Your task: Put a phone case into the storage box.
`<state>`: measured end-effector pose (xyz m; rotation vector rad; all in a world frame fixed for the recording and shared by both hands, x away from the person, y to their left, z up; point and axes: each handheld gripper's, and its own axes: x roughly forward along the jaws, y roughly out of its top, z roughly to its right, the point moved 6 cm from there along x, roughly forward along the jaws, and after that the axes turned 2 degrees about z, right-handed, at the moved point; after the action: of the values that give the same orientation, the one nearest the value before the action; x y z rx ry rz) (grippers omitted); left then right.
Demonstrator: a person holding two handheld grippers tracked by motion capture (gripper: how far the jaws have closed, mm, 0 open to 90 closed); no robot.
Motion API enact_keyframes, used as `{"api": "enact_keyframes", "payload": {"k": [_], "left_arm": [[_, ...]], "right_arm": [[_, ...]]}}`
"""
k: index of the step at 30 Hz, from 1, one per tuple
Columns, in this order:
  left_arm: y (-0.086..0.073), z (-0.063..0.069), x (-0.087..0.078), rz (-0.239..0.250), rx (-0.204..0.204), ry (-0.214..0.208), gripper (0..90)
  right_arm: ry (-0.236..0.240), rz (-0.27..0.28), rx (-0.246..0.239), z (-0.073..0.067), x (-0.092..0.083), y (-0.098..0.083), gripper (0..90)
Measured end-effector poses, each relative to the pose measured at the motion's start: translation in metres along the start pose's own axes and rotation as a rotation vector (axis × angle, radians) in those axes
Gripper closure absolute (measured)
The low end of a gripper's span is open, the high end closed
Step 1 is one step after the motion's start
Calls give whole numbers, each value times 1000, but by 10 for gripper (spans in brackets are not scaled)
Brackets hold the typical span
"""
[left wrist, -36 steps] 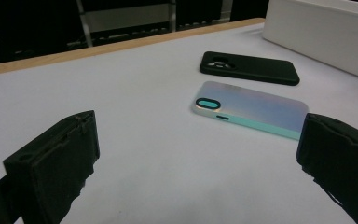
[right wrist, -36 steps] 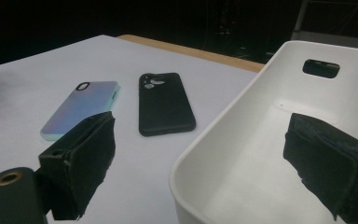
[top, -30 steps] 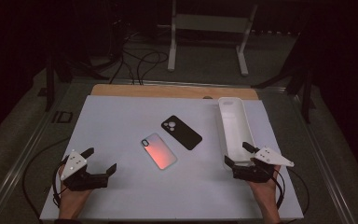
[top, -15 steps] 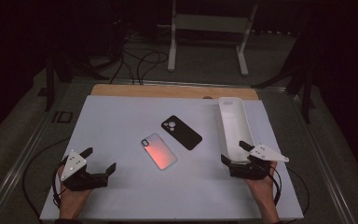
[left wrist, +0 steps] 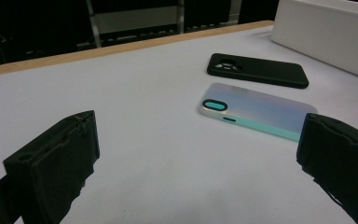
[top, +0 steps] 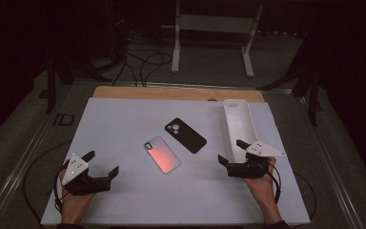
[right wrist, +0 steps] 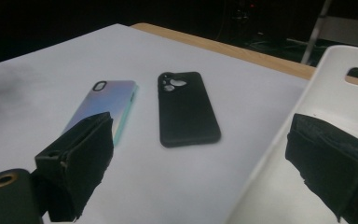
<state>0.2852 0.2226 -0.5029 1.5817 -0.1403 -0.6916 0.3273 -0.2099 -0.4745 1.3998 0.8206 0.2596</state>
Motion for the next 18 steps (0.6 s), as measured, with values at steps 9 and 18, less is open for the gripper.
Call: {"api": "enact_keyframes", "payload": {"k": [9, 18], "left_arm": [[0, -1, -1, 4, -6, 6, 0], [0, -1, -1, 6, 1, 13, 0]], "right_arm": [[23, -25, -18, -10, 14, 11, 76], [31, -80, -51, -23, 31, 20, 76]]}}
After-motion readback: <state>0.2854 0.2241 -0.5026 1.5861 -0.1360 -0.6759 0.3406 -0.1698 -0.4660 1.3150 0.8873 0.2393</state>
